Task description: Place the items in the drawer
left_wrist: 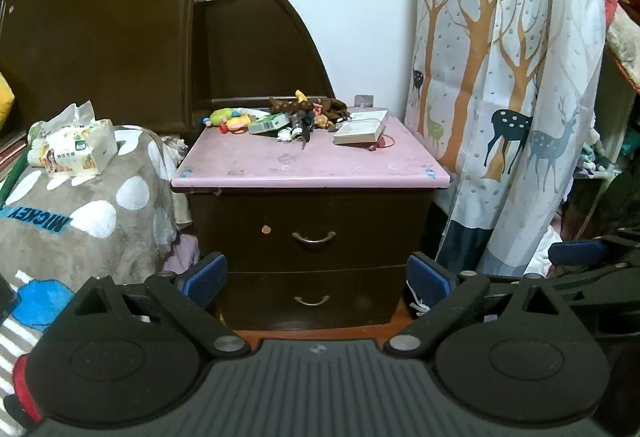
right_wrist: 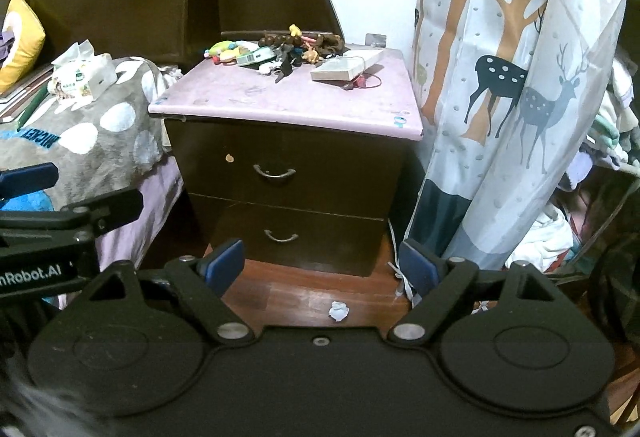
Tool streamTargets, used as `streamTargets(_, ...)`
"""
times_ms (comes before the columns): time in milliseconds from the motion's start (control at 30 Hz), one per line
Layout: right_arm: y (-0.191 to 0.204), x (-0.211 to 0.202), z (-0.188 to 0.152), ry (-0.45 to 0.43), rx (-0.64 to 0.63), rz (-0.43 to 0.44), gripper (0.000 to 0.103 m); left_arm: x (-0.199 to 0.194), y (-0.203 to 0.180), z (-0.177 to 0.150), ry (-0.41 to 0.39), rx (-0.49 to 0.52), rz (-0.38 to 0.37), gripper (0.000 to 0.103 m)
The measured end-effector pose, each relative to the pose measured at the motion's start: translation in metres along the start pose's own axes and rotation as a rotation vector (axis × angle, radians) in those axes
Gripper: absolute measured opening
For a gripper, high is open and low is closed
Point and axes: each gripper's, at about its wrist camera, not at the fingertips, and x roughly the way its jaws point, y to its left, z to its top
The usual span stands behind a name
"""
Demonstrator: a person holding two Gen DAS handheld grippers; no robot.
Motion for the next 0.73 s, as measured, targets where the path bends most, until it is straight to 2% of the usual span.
streamTargets(733,0.0026,-0.0072,-0.0006,-0.019,0.001,0.005,0.085,-0.0040,0.0031,0.0004,-0.003,-0.025,0.005,0.097)
